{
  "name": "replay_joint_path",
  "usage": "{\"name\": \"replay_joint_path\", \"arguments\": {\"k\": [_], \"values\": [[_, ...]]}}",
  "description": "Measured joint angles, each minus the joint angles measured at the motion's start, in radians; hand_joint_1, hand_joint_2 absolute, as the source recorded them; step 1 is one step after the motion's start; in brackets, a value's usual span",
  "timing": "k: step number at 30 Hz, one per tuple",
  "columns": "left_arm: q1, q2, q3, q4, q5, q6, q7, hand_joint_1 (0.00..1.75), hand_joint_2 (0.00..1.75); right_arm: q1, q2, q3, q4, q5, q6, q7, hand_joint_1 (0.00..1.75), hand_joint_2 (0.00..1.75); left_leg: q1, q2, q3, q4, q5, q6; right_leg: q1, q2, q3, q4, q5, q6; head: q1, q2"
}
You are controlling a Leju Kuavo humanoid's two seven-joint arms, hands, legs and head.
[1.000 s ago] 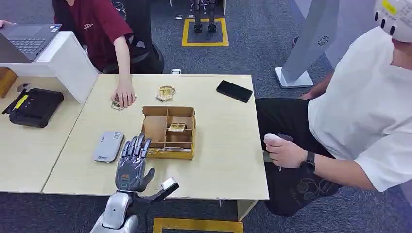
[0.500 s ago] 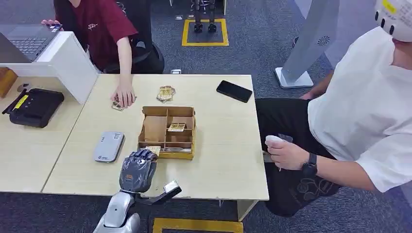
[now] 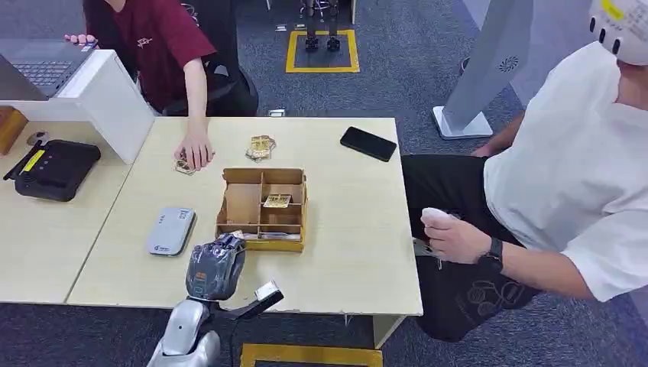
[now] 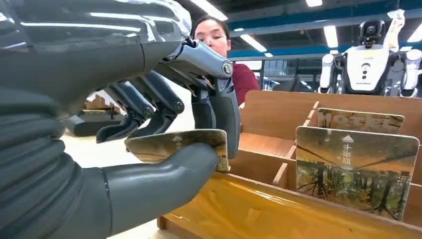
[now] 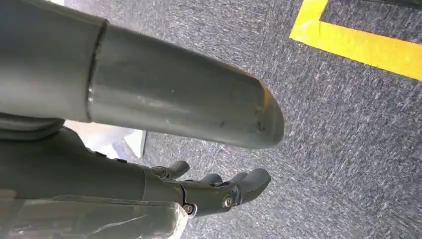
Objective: Pass the card to the sensor for recognition and then transmit it.
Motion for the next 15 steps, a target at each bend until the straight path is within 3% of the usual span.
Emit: {"name": "replay_joint_path", "arguments": {"k": [10, 15], "values": [[0.002, -0.051, 0.058, -0.034, 0.089, 0.0, -0.129, 1.75, 1.75, 0.0, 0.005, 0.003, 0.0, 0.0, -0.001, 0.002, 0.0, 0.0, 0.0, 0.0, 0.0, 0.0, 0.0, 0.0, 0.0, 0.0, 0.0, 0.0, 0.0, 0.0, 0.0, 0.0], [0.003, -0.074, 0.067, -0.077, 0.107, 0.0, -0.14, 1.75, 1.75, 0.0, 0.006, 0.004, 0.0, 0.0, -0.001, 0.001, 0.0, 0.0, 0.0, 0.0, 0.0, 0.0, 0.0, 0.0, 0.0, 0.0, 0.0, 0.0, 0.0, 0.0, 0.0, 0.0]]}}
